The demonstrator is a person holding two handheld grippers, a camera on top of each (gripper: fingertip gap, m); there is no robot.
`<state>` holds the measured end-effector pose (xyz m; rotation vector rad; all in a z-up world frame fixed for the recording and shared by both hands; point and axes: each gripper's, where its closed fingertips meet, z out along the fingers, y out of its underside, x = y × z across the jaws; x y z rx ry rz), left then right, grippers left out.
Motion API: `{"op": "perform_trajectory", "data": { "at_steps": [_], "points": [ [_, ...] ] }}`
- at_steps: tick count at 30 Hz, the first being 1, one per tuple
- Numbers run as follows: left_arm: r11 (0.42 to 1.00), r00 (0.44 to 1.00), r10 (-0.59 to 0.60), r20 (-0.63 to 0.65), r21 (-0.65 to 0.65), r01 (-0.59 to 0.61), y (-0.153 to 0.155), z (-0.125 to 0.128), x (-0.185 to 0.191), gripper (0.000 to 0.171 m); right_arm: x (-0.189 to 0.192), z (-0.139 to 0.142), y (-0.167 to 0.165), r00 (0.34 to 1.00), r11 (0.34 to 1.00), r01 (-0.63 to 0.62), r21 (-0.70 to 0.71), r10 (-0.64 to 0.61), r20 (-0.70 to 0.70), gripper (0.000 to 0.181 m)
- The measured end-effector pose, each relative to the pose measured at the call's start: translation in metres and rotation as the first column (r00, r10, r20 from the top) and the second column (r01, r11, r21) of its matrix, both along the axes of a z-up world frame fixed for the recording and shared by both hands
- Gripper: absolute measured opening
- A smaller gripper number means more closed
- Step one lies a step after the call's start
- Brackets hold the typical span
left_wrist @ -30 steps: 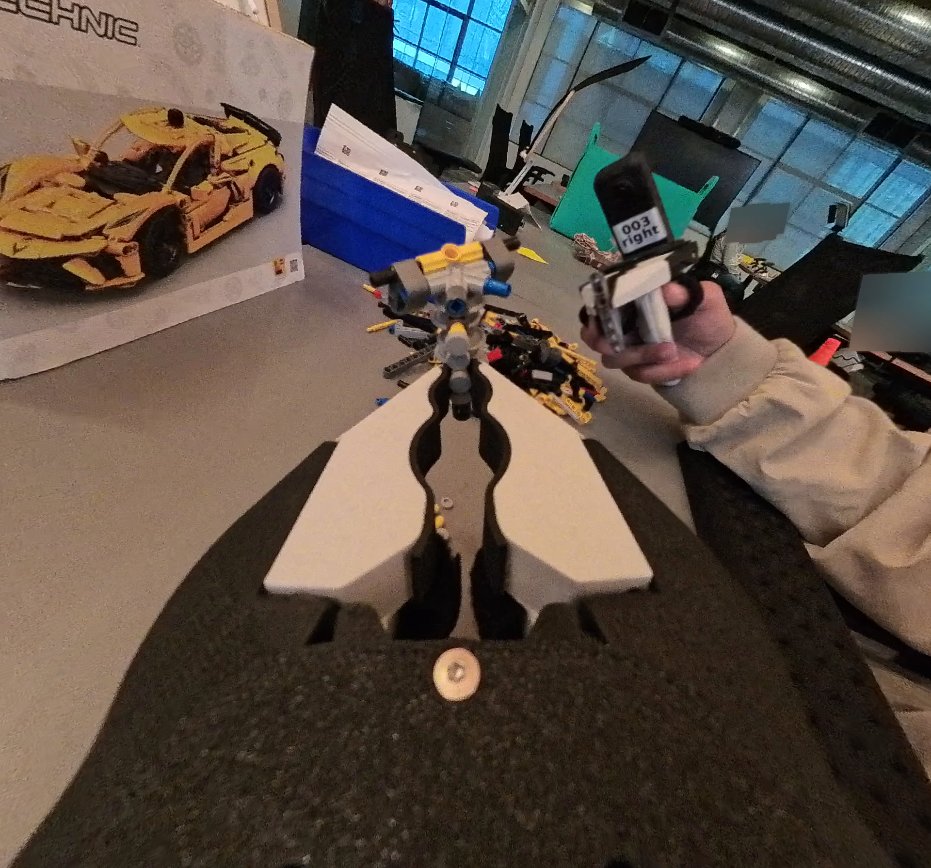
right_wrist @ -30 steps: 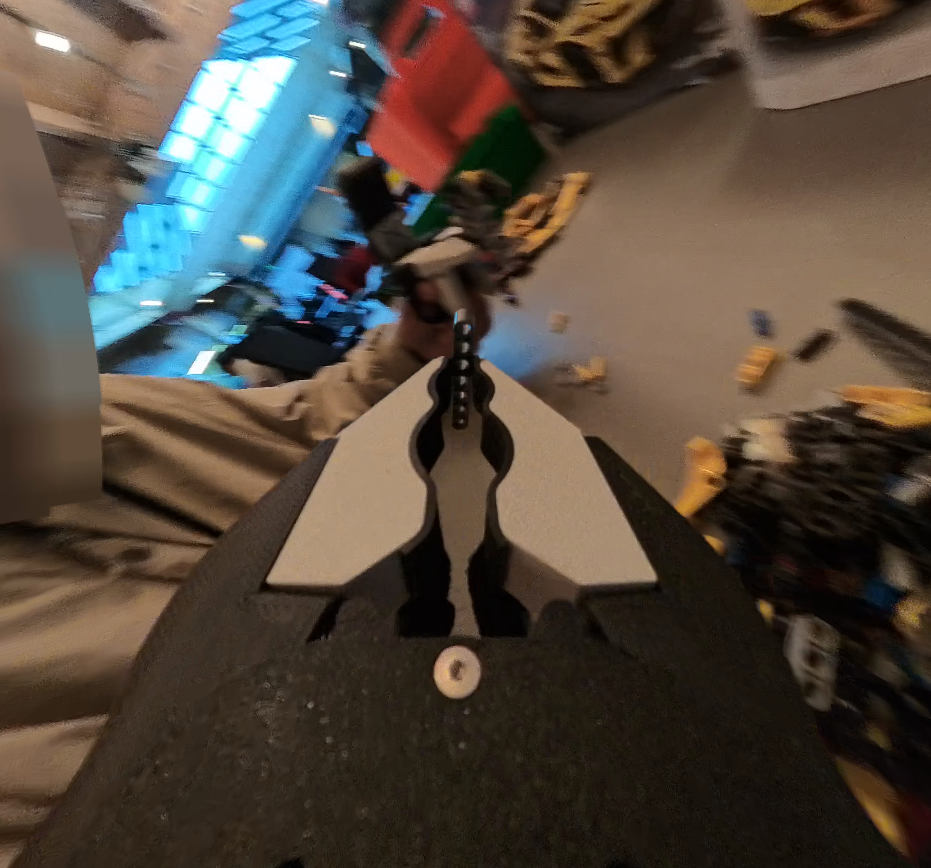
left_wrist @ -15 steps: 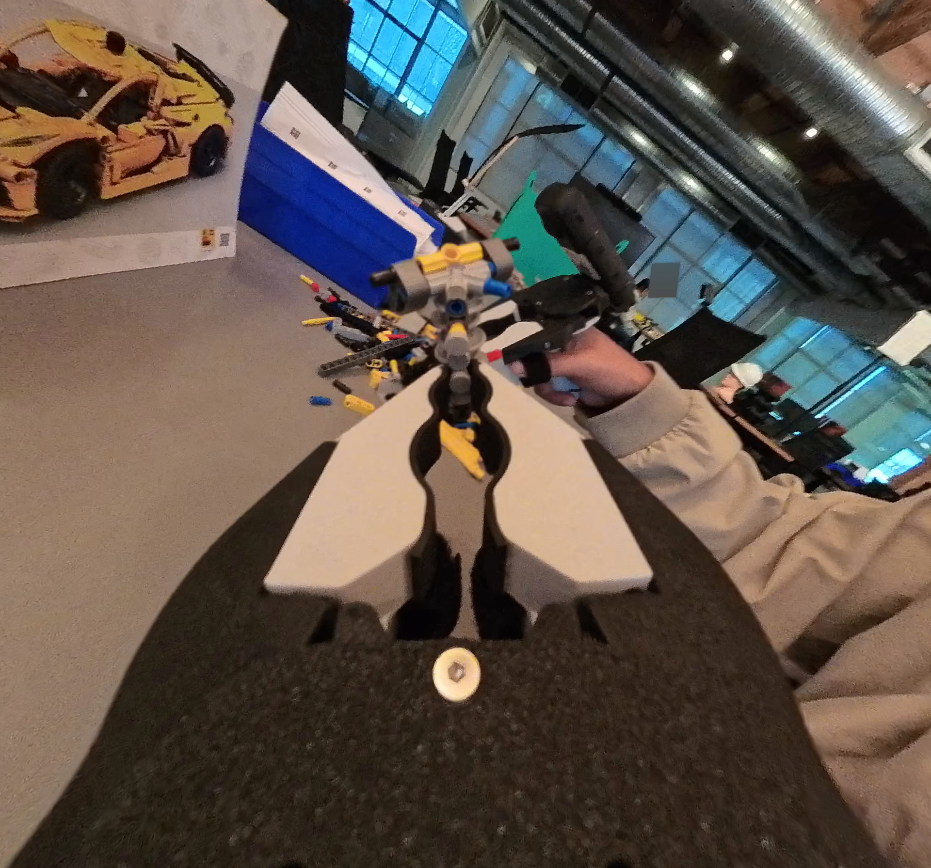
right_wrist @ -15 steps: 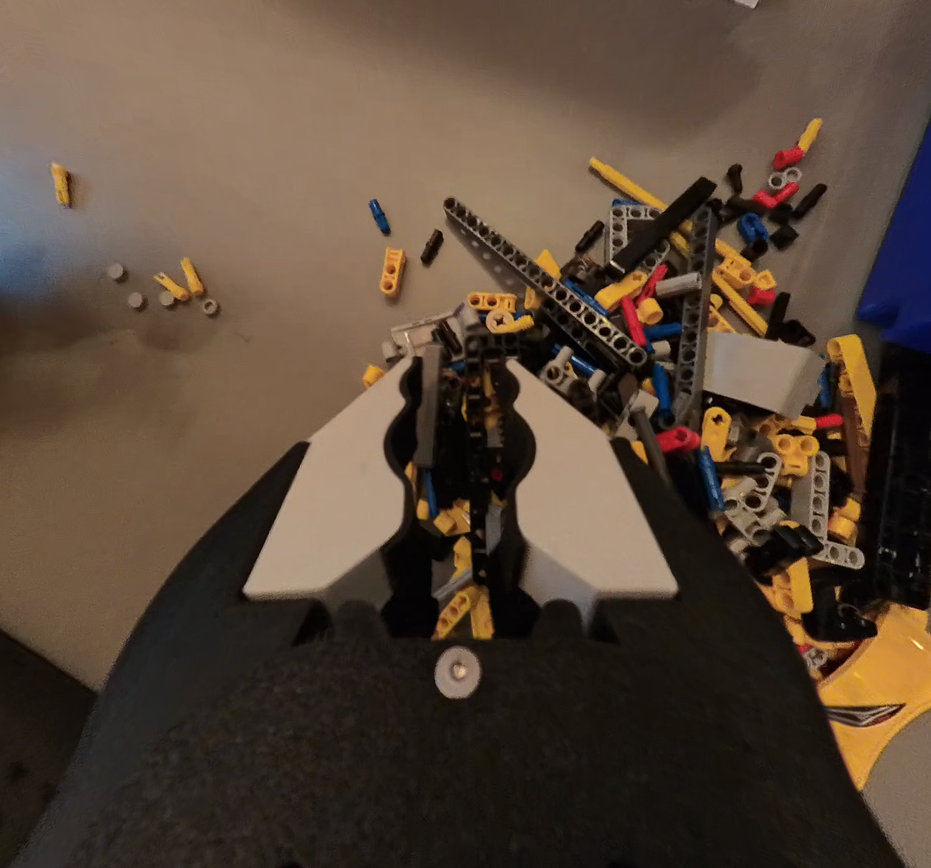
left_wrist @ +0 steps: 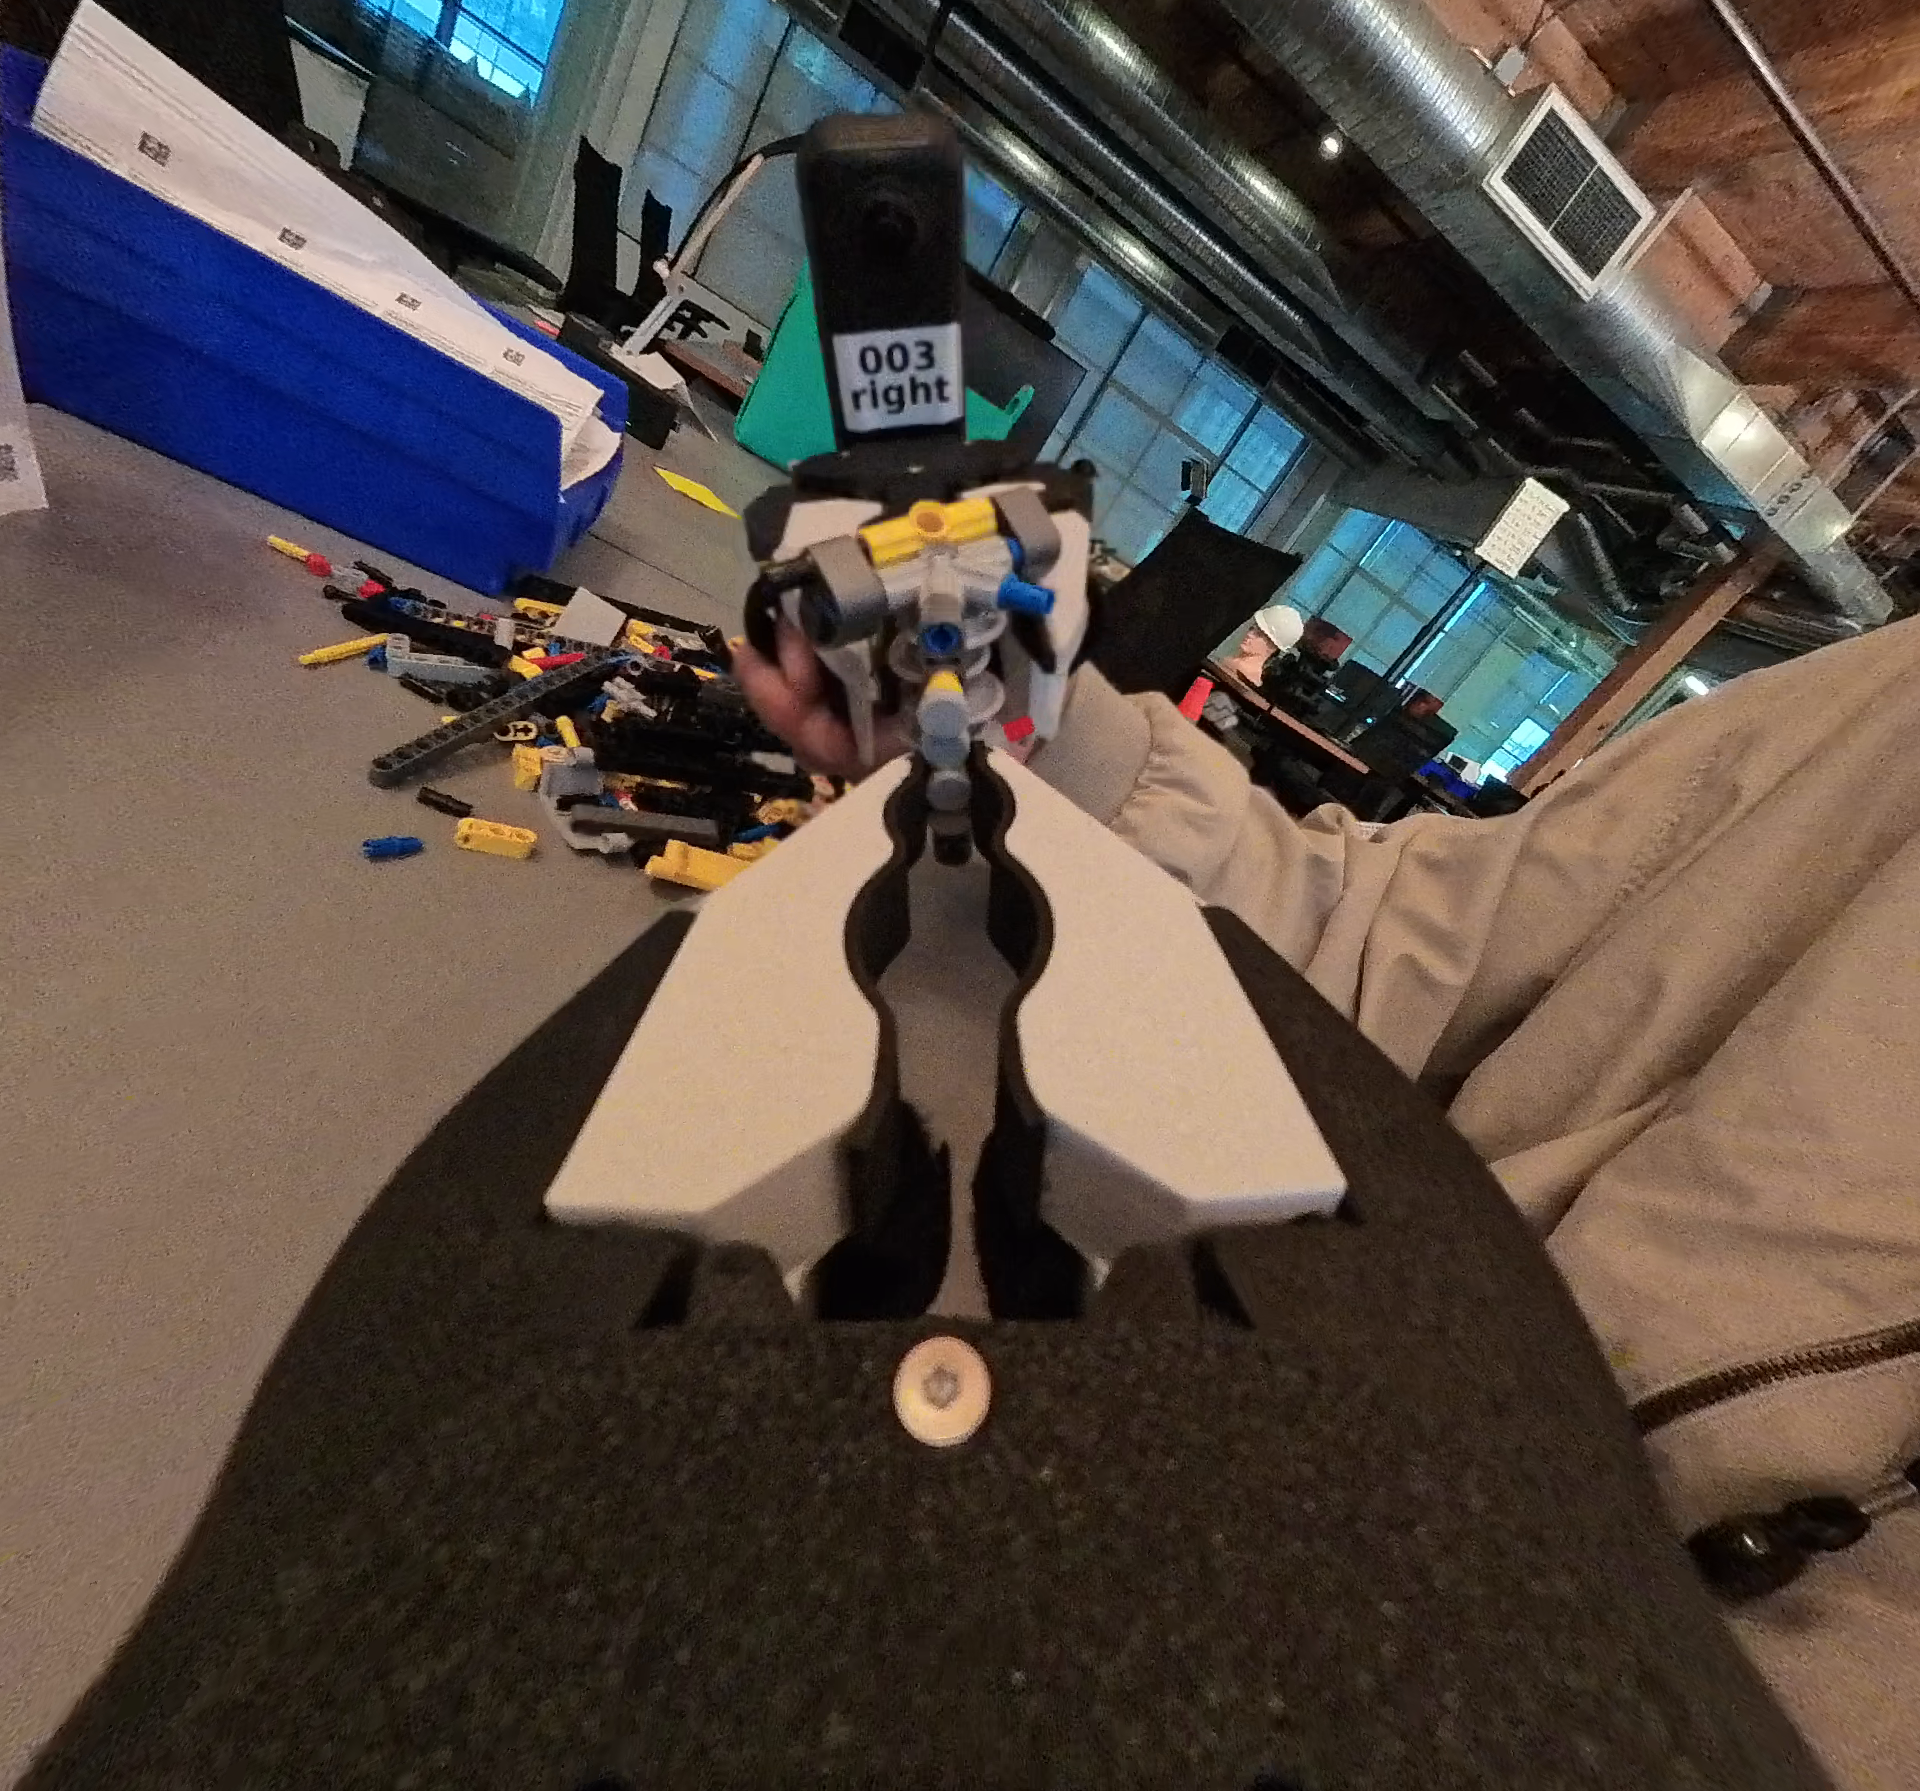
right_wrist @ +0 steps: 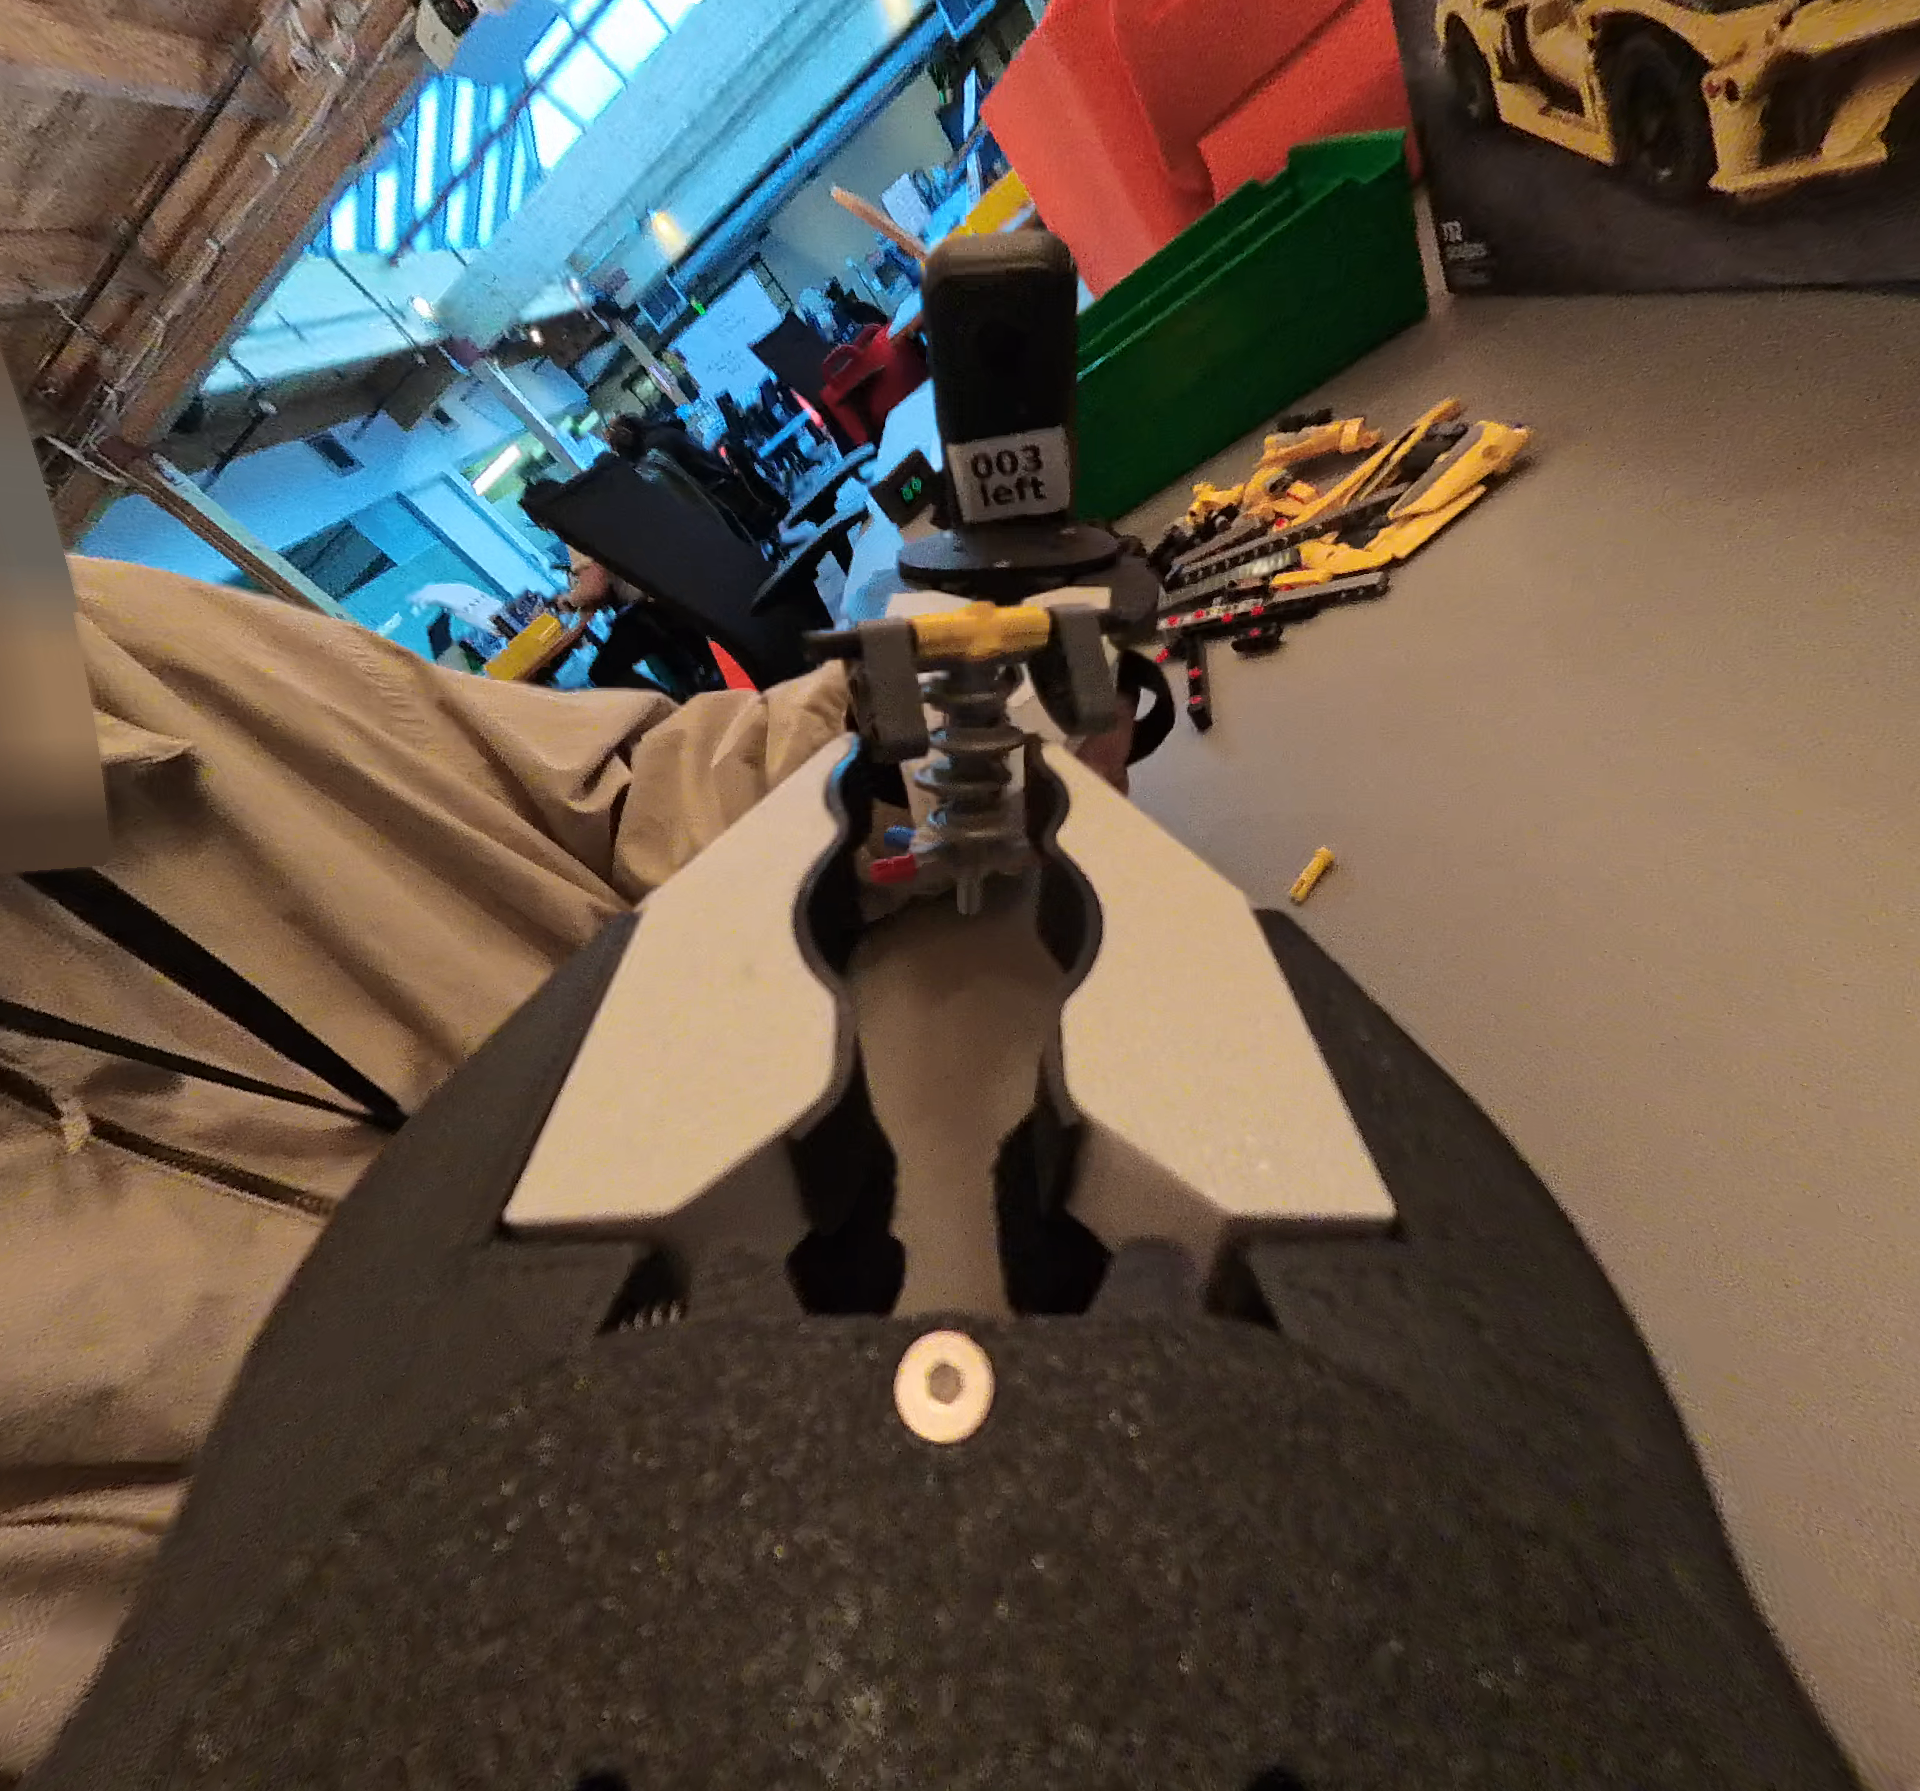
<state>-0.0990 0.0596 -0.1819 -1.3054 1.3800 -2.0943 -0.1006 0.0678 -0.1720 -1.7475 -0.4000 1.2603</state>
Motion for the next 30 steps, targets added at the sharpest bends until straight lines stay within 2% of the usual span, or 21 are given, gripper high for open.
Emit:
{"op": "perform_trajectory", "data": {
  "at_steps": [3, 5, 10, 15, 17, 20, 23, 26, 30],
  "points": [
    [1.0, 1.0, -0.007, -0.011, 0.0, 0.007, 0.001, -0.002, 0.0, 0.006, -0.003, -0.004, 0.001, 0.999, 1.0, 0.003, 0.011, -0.003, -0.045, 0.027],
    [1.0, 1.0, -0.02, -0.021, 0.009, 0.021, -0.002, -0.005, 0.0, 0.006, -0.007, -0.014, -0.001, 1.0, 1.0, -0.003, 0.011, 0.003, 0.014, 0.019],
    [1.0, 1.0, -0.002, -0.007, -0.021, 0.002, 0.0, -0.003, 0.003, 0.006, -0.003, -0.011, 0.002, 0.999, 0.999, 0.027, 0.047, -0.026, -0.041, 0.017],
    [0.998, 1.0, 0.003, -0.008, 0.057, -0.003, -0.006, -0.005, 0.004, 0.006, -0.003, -0.013, -0.005, 0.999, 0.999, -0.01, 0.045, 0.012, -0.048, 0.017],
    [0.999, 1.0, -0.003, -0.007, 0.04, 0.003, -0.006, -0.004, 0.004, 0.007, -0.002, -0.013, -0.004, 0.997, 1.0, -0.001, 0.032, 0.004, -0.079, 0.017],
    [0.998, 0.998, 0.063, 0.013, 0.011, -0.063, 0.008, 0.001, 0.006, 0.024, 0.004, -0.011, -0.001, 0.992, 0.999, 0.029, 0.018, -0.026, -0.126, 0.017],
    [0.995, 0.995, 0.092, 0.038, -0.029, -0.091, 0.018, 0.009, 0.005, 0.023, 0.007, -0.013, 0.0, 0.99, 1.0, 0.029, 0.005, -0.029, -0.136, 0.017],
    [0.993, 0.993, 0.117, 0.032, -0.032, -0.116, 0.022, 0.006, 0.006, 0.011, 0.003, -0.012, -0.001, 0.989, 1.0, 0.006, 0.006, -0.005, -0.146, 0.017],
    [0.992, 0.992, 0.117, 0.047, -0.041, -0.115, 0.023, 0.009, 0.005, 0.007, 0.0, -0.014, -0.002, 0.99, 1.0, -0.011, -0.001, 0.011, -0.143, 0.017]
  ]
}}
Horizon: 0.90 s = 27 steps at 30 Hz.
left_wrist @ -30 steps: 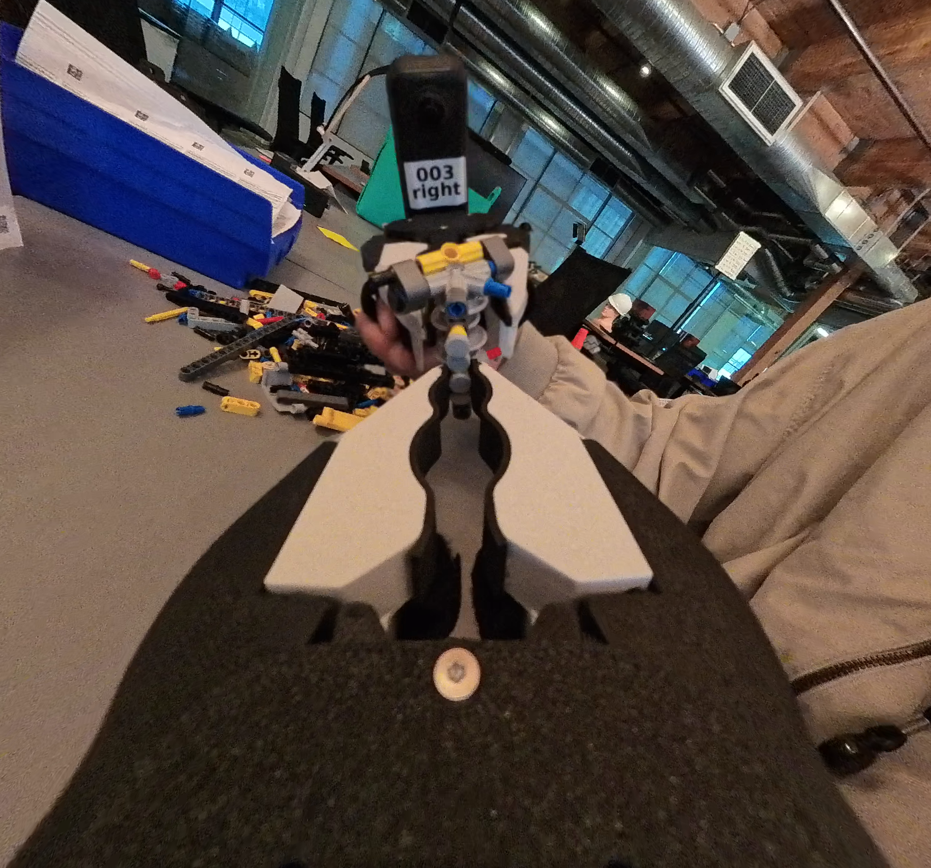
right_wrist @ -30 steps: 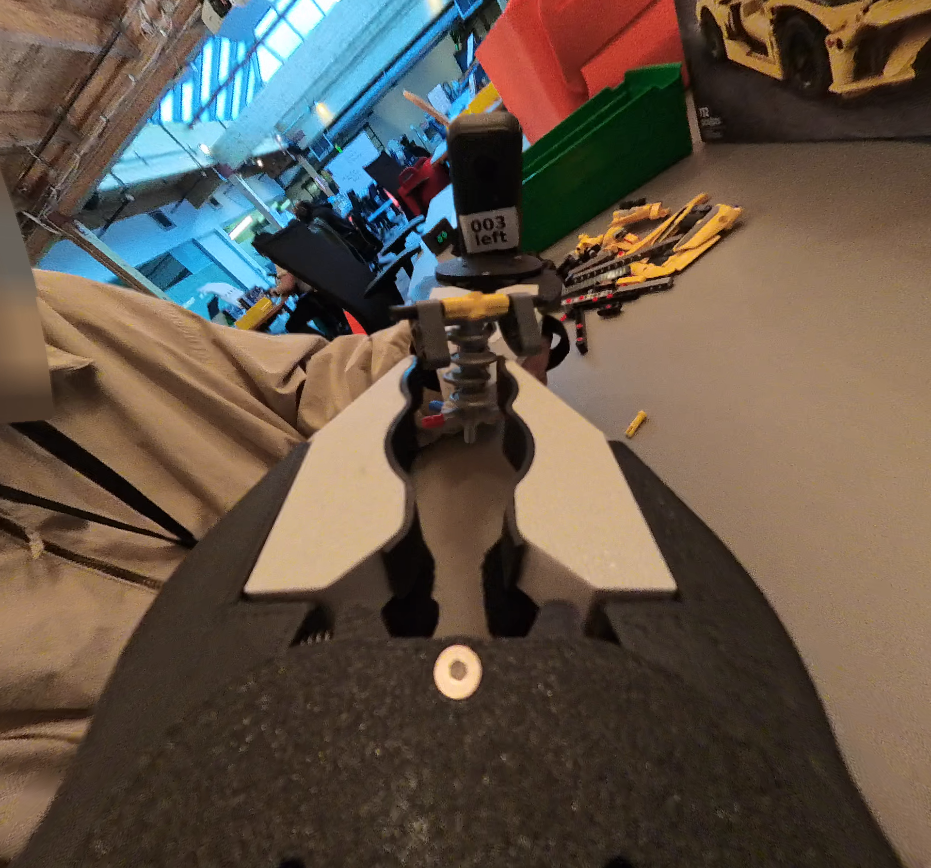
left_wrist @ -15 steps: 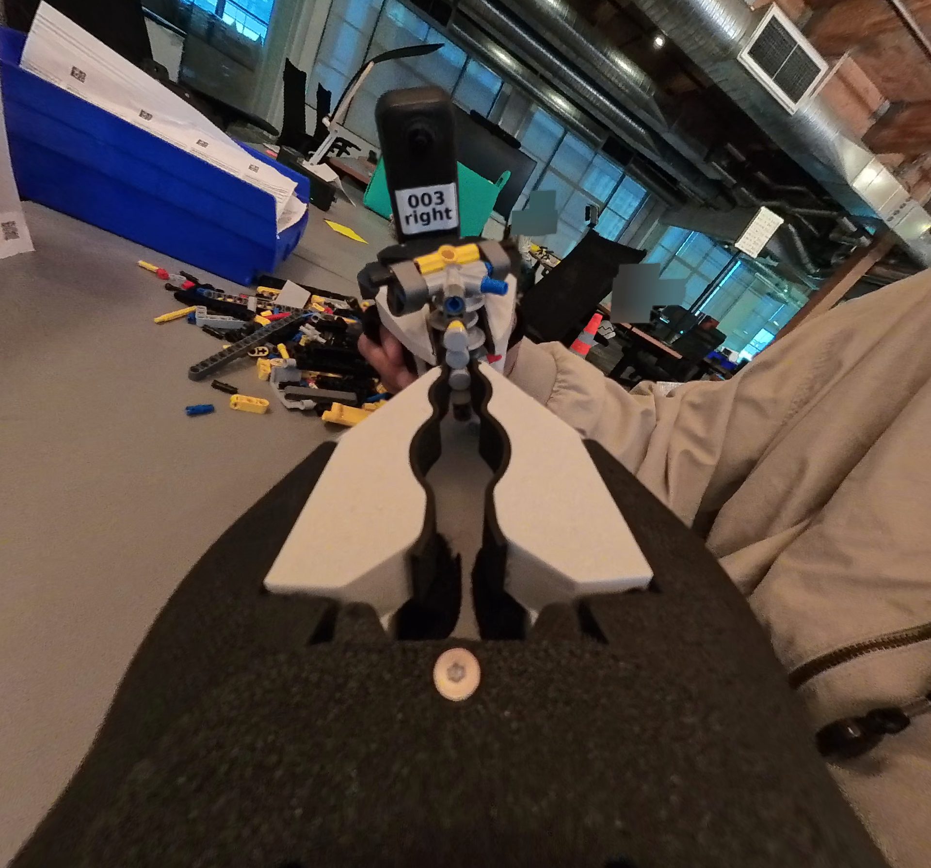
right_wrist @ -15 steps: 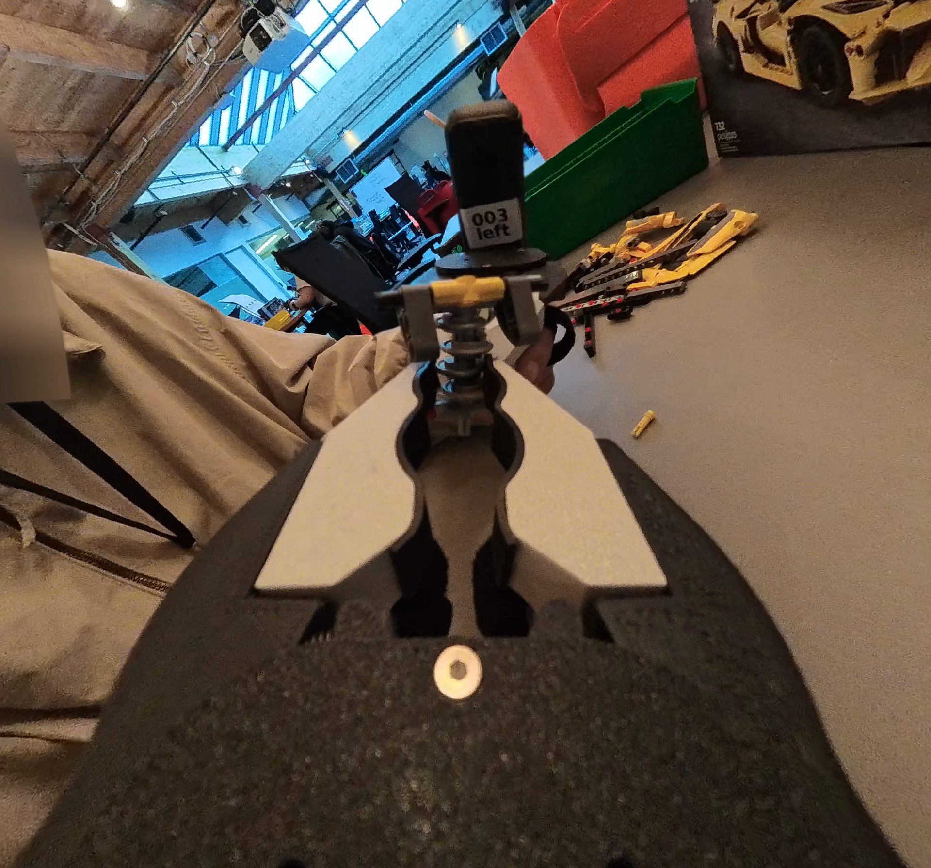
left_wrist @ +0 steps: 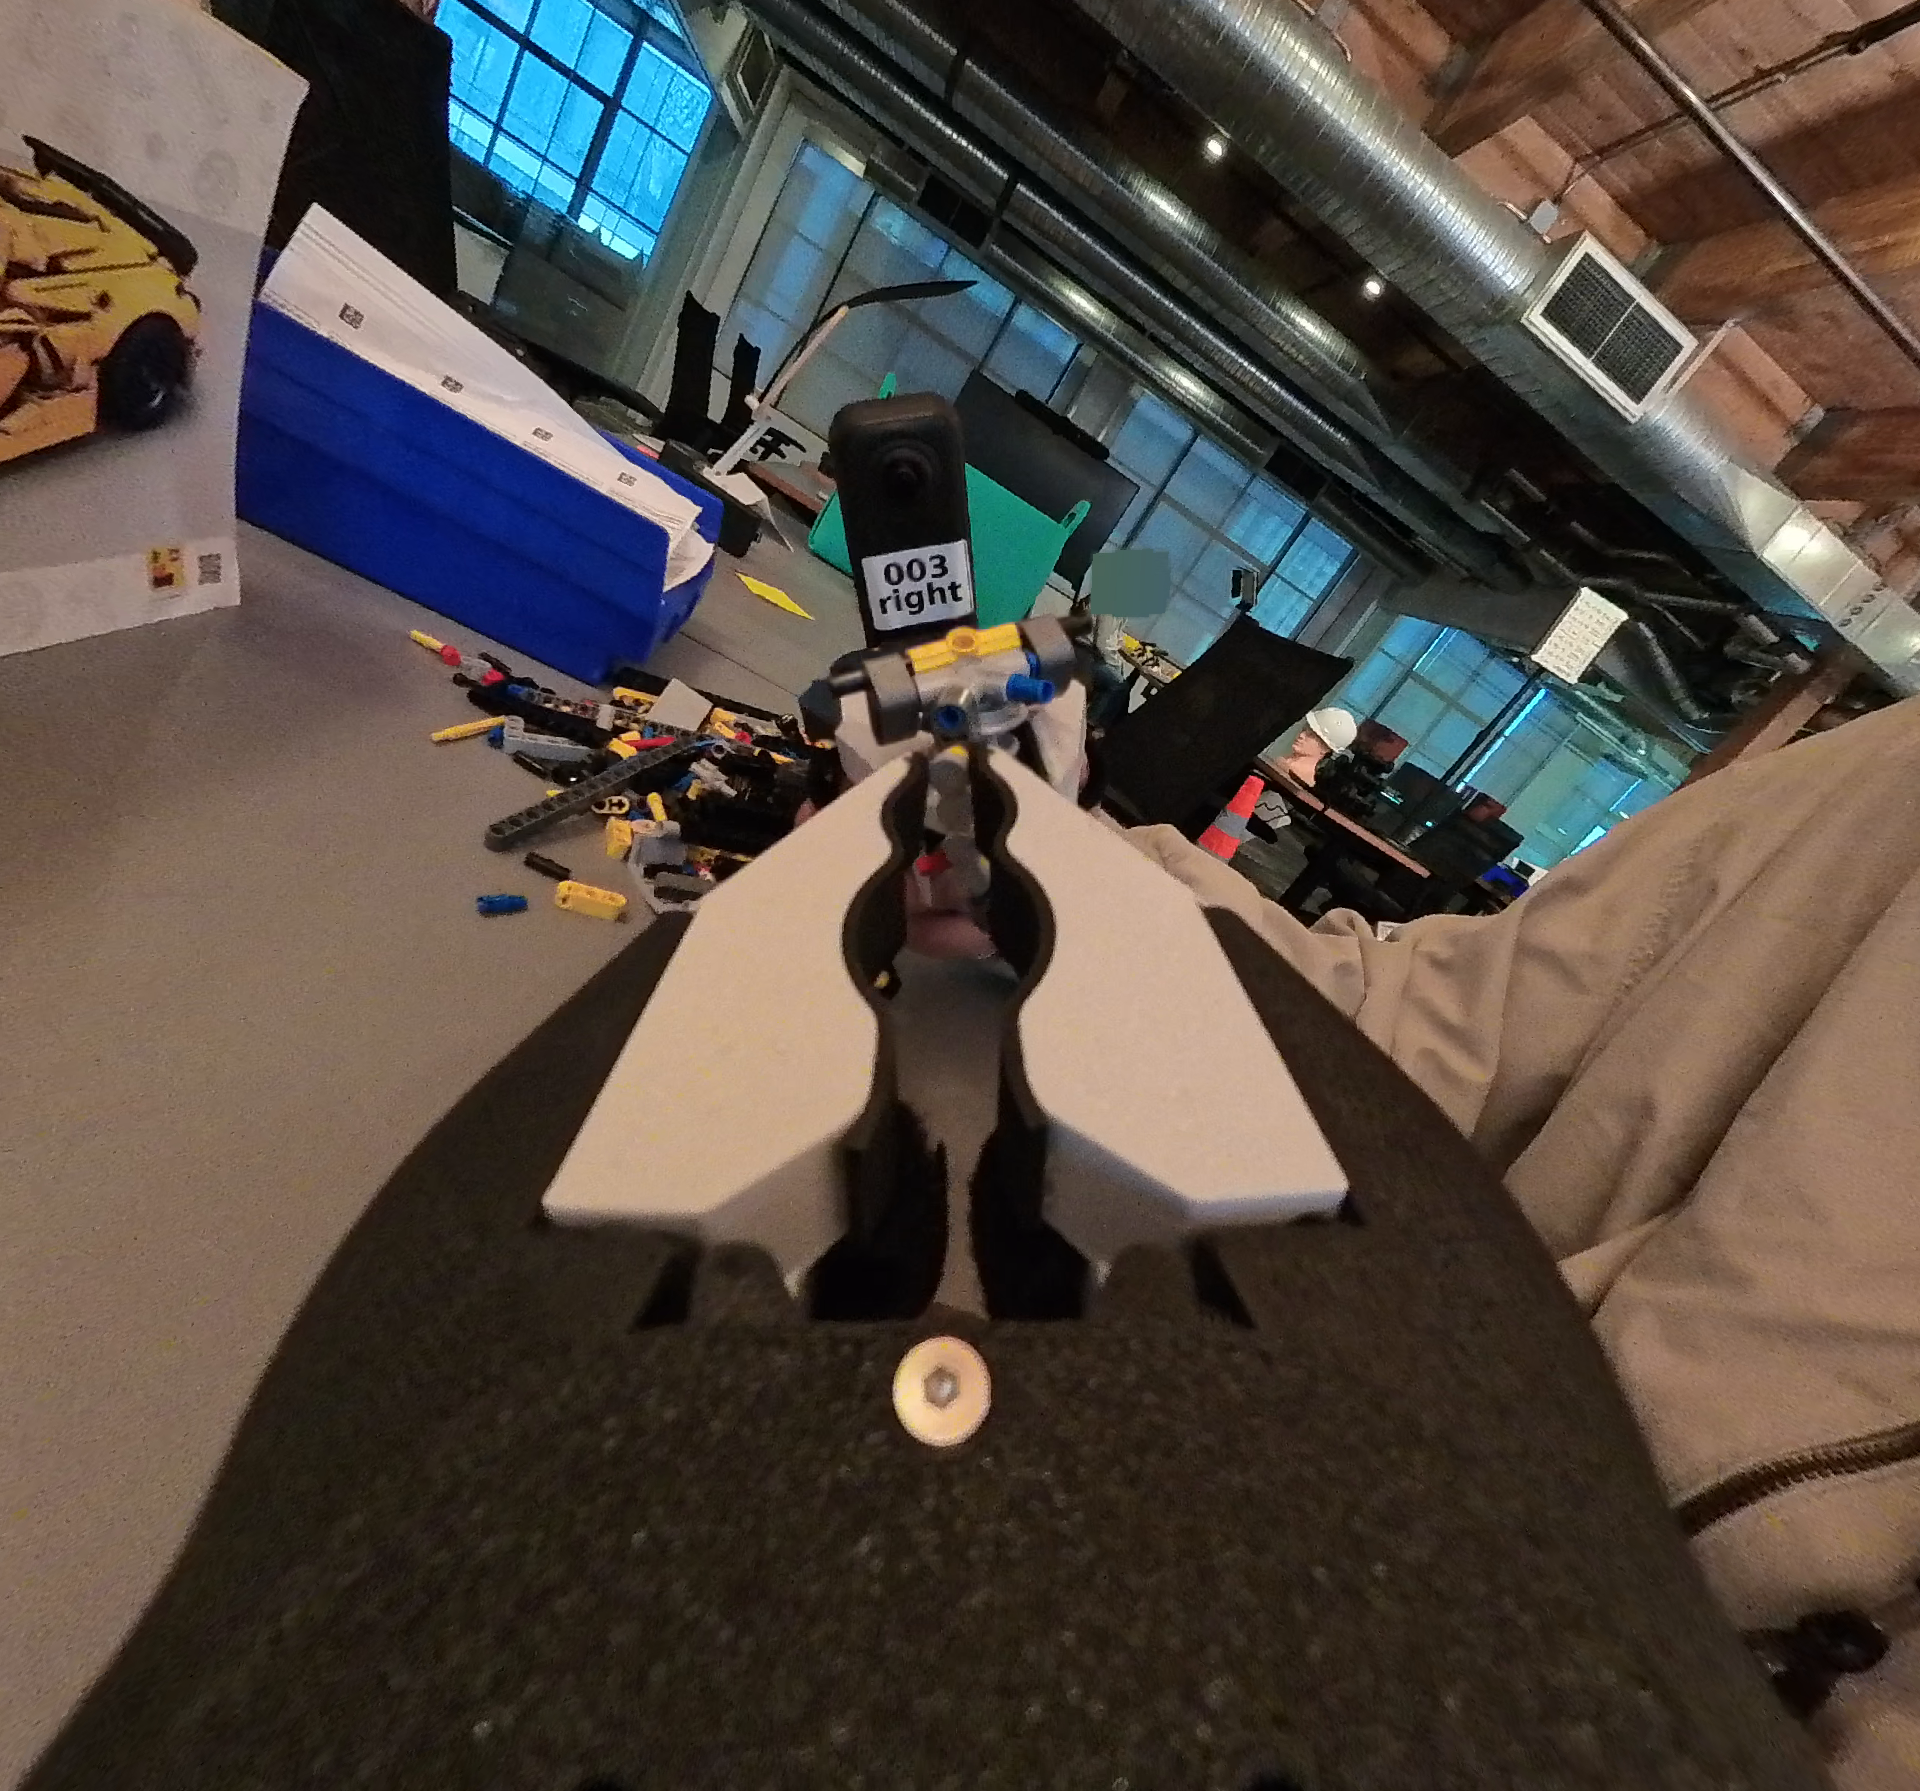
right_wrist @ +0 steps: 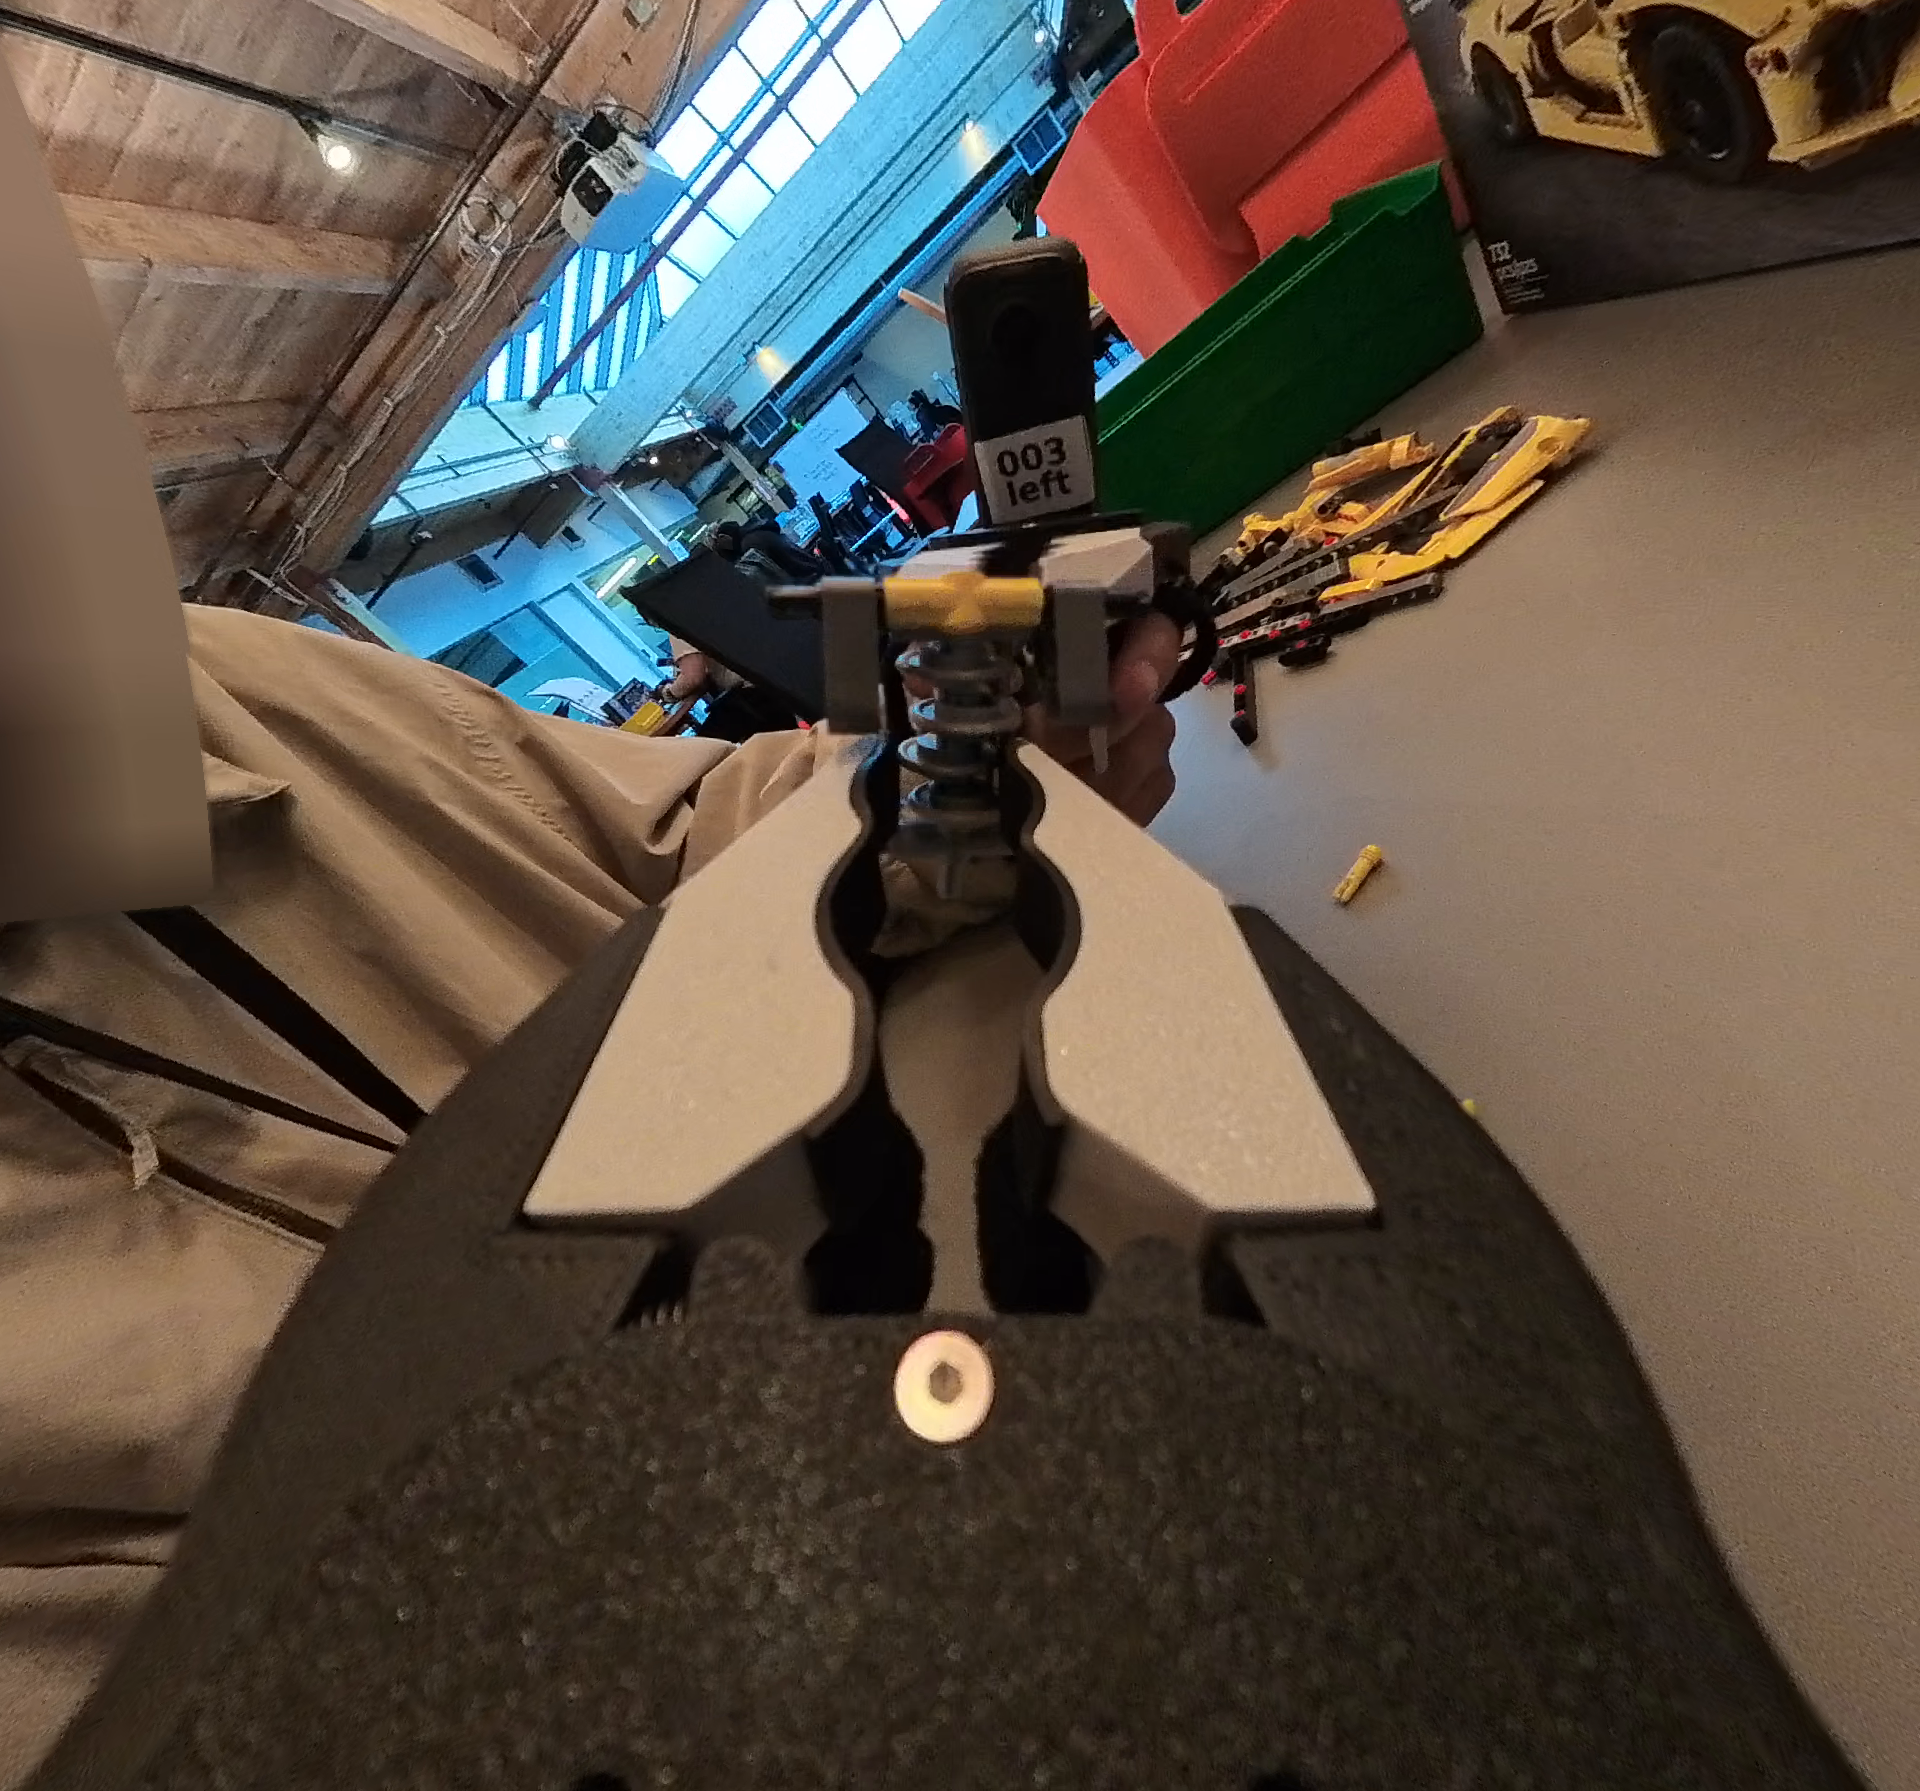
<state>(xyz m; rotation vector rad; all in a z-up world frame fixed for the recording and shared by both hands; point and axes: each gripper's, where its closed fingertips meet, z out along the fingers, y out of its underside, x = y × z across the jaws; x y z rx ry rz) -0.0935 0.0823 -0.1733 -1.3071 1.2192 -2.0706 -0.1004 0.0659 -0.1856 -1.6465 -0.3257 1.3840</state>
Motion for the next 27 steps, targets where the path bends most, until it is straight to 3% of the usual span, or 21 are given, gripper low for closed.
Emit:
{"op": "perform_trajectory", "data": {
  "at_steps": [6, 8, 11, 17, 21, 23, 25, 27],
  "points": [
    [1.0, 1.0, -0.013, -0.003, 0.0, 0.013, -0.002, 0.0, 0.0, 0.007, 0.0, 0.001, -0.001, 1.0, 1.0, -0.003, -0.001, 0.003, -0.023, 0.017],
    [0.999, 1.0, 0.025, -0.011, 0.023, -0.025, 0.003, 0.0, 0.001, 0.006, 0.002, -0.001, 0.006, 0.999, 0.998, 0.054, 0.023, -0.054, 0.0, 0.018],
    [0.996, 0.999, 0.043, -0.031, 0.08, -0.041, 0.0, -0.005, 0.004, 0.006, -0.003, -0.002, 0.012, 0.996, 0.996, 0.084, 0.033, -0.085, 0.013, 0.028],
    [0.995, 0.999, 0.016, -0.037, 0.103, -0.012, -0.005, -0.006, 0.003, 0.006, -0.001, -0.001, 0.013, 0.995, 0.995, 0.094, 0.034, -0.095, 0.023, 0.02],
    [0.98, 0.998, 0.024, -0.052, 0.196, -0.013, 0.0, -0.009, -0.002, 0.007, -0.001, 0.0, 0.014, 0.995, 0.995, 0.1, 0.015, -0.1, -0.016, 0.018],
    [0.979, 0.995, 0.09, -0.037, 0.187, -0.082, 0.023, -0.006, -0.011, 0.006, 0.04, 0.029, 0.013, 0.958, 0.982, 0.185, 0.032, -0.173, -0.228, 0.017],
    [0.978, 0.99, 0.139, -0.025, 0.161, -0.133, 0.045, -0.002, -0.02, 0.006, 0.07, 0.03, 0.008, 0.946, 0.964, 0.263, 0.034, -0.251, -0.205, 0.017],
    [0.982, 0.993, 0.104, -0.062, 0.166, -0.092, 0.042, -0.009, -0.019, 0.006, 0.066, 0.028, 0.005, 0.955, 0.972, 0.233, 0.025, -0.224, -0.196, 0.018]
  ]
}}
